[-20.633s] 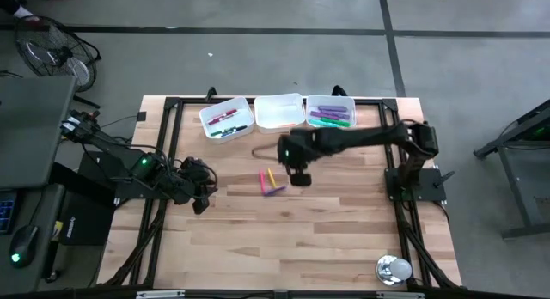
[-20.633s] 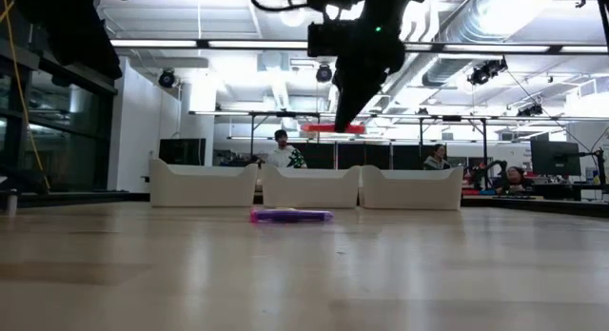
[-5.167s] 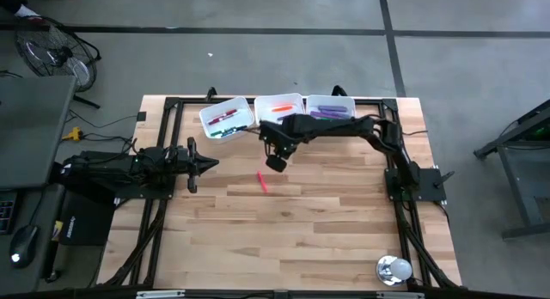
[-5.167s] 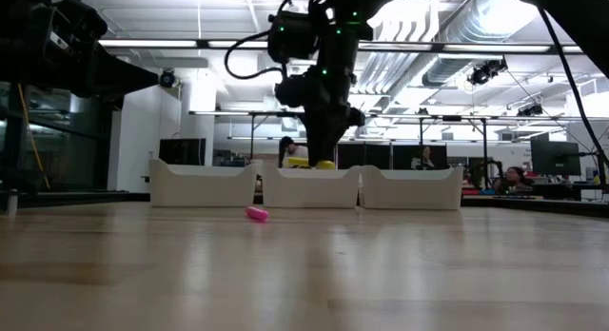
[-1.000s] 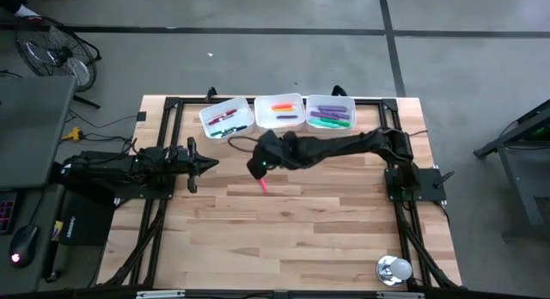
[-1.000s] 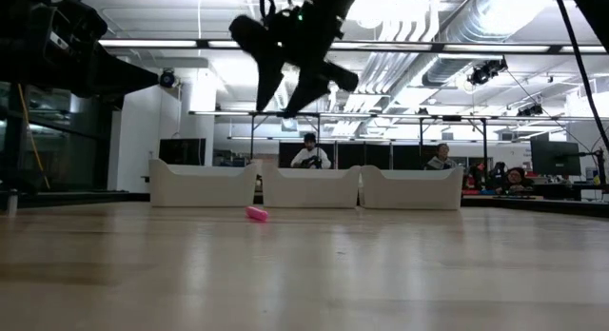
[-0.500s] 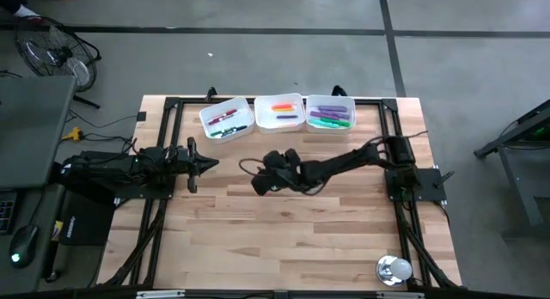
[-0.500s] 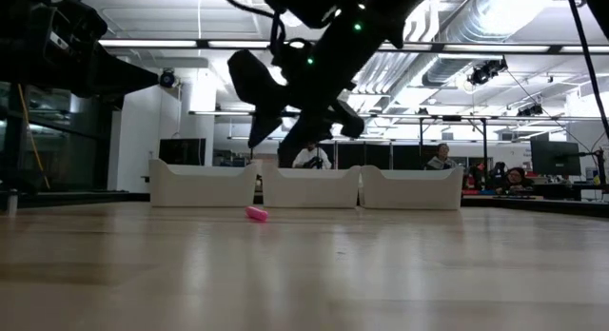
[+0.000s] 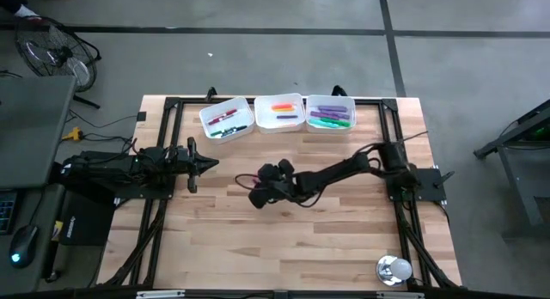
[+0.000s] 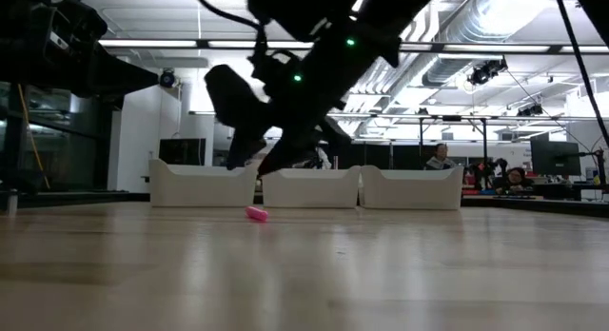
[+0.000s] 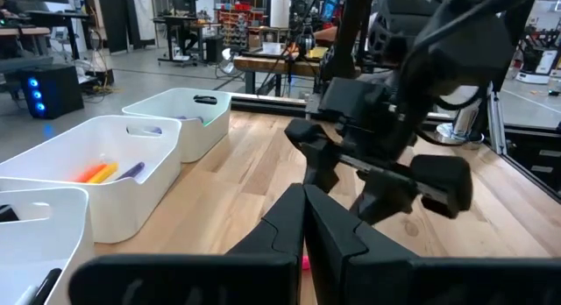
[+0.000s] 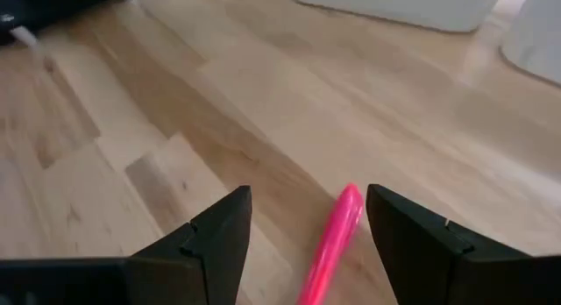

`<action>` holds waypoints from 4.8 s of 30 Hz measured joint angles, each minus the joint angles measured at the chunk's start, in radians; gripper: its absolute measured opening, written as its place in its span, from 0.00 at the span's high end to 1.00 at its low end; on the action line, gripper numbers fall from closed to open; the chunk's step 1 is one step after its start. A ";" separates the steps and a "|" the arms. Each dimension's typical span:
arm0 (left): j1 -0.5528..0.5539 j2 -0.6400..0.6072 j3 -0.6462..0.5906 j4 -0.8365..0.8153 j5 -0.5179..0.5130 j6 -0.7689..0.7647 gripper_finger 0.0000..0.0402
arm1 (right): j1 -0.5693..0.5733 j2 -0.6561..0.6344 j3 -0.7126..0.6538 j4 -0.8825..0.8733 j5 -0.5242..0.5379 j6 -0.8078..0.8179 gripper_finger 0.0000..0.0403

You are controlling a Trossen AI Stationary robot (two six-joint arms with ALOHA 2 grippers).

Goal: Pick & Place Markers
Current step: Put the pink pen into the middle white bin

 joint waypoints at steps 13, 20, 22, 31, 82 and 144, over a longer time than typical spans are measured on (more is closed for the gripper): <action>0.000 0.000 0.000 0.000 0.000 0.000 0.98 | -0.004 0.143 0.280 -0.382 0.026 0.195 0.47; 0.000 0.000 0.000 0.000 0.000 0.000 0.98 | -0.023 0.182 0.297 -0.441 -0.105 0.332 0.47; 0.000 0.000 0.000 0.000 0.000 0.000 0.98 | -0.029 0.185 0.298 -0.438 -0.133 0.345 0.47; 0.000 0.000 0.000 0.000 0.000 0.000 0.98 | -0.042 0.187 0.302 -0.499 -0.195 0.367 0.47; 0.000 0.000 0.000 0.000 0.000 0.000 0.98 | -0.111 0.193 0.344 -0.497 -0.292 0.168 0.47; 0.000 0.000 0.000 0.000 0.000 0.000 0.98 | -0.079 0.150 0.313 -0.798 -0.650 -0.594 0.93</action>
